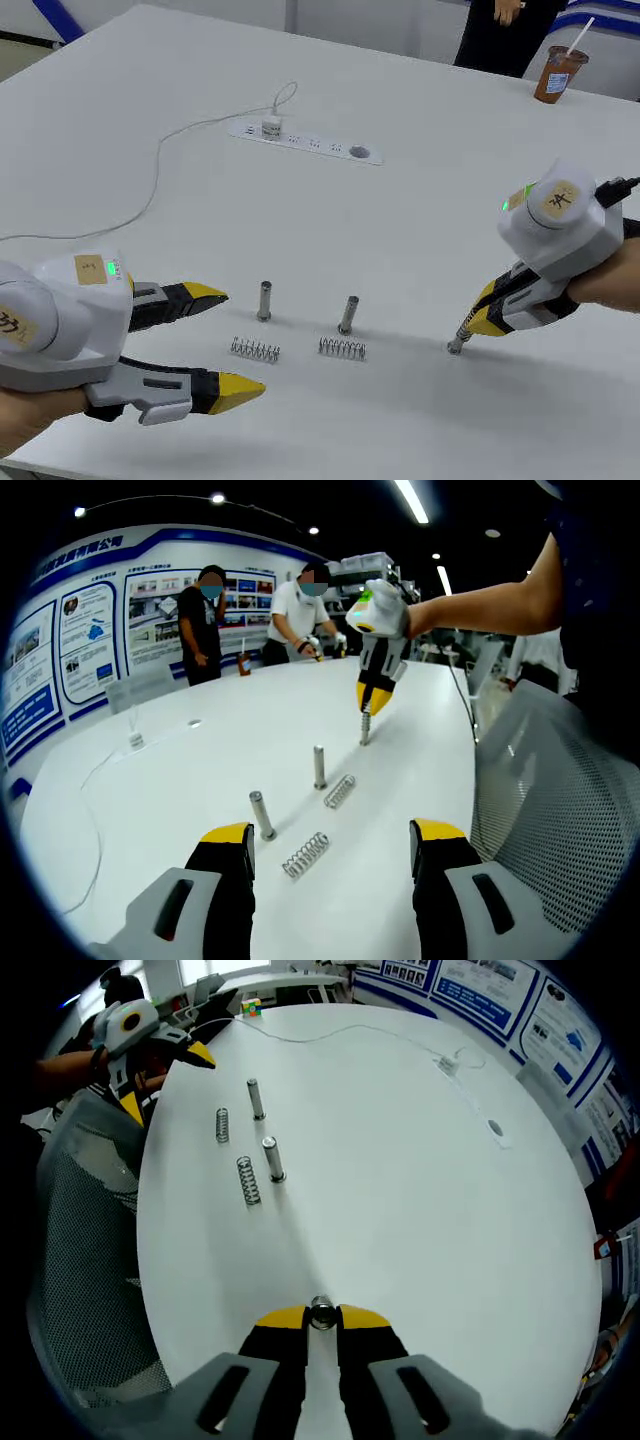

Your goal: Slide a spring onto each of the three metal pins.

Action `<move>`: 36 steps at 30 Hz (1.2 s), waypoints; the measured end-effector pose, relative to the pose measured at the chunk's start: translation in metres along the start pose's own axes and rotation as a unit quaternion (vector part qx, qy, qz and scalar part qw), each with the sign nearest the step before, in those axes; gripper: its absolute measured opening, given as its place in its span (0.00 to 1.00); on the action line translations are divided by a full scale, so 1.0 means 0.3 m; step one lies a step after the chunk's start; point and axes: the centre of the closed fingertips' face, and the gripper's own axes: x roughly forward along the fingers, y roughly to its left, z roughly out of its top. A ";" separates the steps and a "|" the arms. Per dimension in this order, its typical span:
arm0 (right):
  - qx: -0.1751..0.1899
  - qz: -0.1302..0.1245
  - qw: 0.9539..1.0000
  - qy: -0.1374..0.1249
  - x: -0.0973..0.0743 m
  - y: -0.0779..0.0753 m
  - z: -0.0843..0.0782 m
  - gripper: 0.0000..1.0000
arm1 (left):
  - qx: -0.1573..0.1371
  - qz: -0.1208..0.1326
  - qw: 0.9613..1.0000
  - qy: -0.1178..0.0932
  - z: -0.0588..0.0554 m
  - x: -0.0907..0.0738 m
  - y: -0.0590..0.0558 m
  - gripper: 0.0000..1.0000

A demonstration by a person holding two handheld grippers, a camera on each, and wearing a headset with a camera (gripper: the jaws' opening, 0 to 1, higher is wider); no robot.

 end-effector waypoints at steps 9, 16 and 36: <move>0.014 0.001 1.000 -0.005 0.035 0.000 -0.016 0.12 | 0.000 0.002 1.000 0.002 -0.001 -0.005 0.000 0.64; 0.015 0.001 1.000 -0.001 0.055 0.012 -0.022 0.12 | 0.001 0.002 1.000 0.003 -0.002 -0.005 0.000 0.64; 0.005 -0.014 1.000 -0.015 0.012 0.015 0.006 0.20 | 0.004 0.002 1.000 -0.002 0.006 -0.008 0.003 0.64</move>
